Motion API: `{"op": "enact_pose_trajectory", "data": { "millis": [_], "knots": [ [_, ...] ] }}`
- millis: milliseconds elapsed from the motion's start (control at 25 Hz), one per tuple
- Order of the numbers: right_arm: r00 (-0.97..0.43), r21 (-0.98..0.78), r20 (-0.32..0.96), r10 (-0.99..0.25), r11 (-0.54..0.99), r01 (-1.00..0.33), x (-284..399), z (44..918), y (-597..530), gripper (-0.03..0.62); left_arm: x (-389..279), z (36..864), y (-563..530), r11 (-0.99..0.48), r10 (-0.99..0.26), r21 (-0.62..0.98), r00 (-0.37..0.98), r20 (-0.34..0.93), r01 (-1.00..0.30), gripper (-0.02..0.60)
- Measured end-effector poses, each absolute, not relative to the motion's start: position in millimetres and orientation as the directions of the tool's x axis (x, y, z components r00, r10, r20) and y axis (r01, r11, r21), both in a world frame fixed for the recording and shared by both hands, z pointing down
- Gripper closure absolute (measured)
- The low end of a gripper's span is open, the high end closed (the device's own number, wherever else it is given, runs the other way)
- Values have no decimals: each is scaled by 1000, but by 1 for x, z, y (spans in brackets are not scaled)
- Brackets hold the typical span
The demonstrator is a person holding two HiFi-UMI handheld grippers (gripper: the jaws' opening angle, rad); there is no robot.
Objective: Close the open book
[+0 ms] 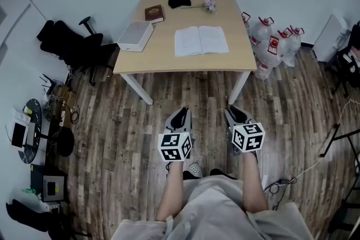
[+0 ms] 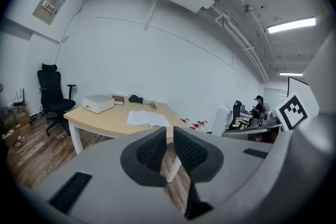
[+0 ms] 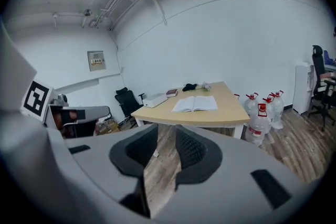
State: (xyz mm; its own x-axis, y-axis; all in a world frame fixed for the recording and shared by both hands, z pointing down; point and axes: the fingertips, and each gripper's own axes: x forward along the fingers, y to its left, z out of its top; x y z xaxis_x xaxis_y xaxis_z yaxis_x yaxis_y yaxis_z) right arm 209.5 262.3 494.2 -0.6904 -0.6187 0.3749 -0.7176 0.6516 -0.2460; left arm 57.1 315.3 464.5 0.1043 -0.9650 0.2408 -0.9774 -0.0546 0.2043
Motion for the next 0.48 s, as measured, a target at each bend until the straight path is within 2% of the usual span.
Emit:
{"op": "enact_pose_trajectory", "data": {
  "millis": [80, 200, 480],
  "knots": [
    [-695, -254, 386, -606, 655, -712, 204, 497, 263, 474, 49, 463, 314, -48, -968, 207, 97, 230, -977, 545],
    [-695, -264, 398, -599, 650, -712, 195, 501, 264, 454, 36, 465, 313, -46, -967, 209, 96, 236, -977, 437],
    [-674, -294, 401, -620, 610, -736, 176, 512, 269, 457, 10, 474, 320, -76, -964, 217, 128, 233, -973, 420]
  ]
}}
